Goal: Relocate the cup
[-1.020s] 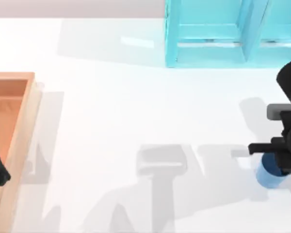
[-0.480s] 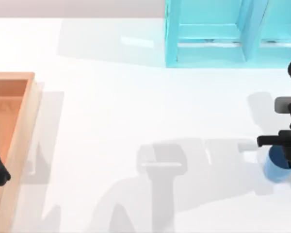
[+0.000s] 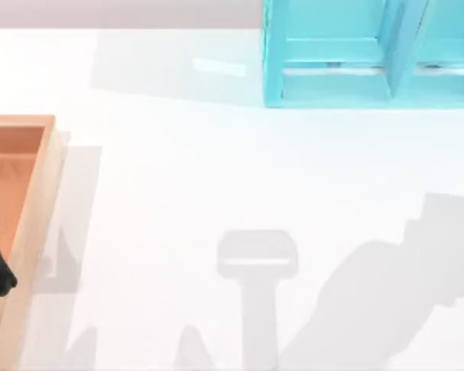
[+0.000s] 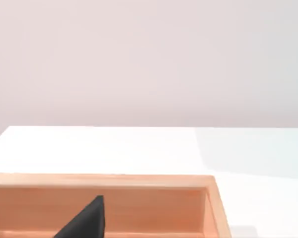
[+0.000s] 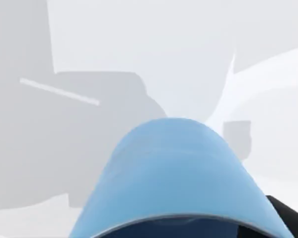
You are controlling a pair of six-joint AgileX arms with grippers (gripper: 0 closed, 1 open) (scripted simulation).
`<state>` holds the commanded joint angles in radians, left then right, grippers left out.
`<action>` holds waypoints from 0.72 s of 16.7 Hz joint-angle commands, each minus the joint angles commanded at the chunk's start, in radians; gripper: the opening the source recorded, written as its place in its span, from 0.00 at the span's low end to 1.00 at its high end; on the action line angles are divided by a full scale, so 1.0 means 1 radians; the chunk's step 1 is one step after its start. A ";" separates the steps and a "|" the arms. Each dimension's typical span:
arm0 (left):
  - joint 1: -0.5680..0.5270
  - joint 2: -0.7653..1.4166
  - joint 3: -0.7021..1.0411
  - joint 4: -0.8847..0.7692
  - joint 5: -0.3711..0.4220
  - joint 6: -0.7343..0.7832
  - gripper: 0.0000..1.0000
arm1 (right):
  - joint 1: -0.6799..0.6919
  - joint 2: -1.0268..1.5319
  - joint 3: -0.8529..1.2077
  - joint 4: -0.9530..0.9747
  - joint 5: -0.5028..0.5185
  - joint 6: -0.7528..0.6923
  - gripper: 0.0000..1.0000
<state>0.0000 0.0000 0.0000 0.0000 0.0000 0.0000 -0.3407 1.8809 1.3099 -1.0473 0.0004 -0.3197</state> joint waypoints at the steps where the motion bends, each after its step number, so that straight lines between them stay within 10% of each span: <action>1: 0.000 0.000 0.000 0.000 0.000 0.000 1.00 | -0.076 0.011 0.036 -0.026 0.001 -0.078 0.00; 12: 0.000 0.000 0.000 0.000 0.000 0.000 1.00 | -0.366 0.024 0.179 -0.114 -0.001 -0.374 0.00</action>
<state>0.0000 0.0000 0.0000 0.0000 0.0000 0.0000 -0.7065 1.9054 1.4893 -1.1608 -0.0002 -0.6934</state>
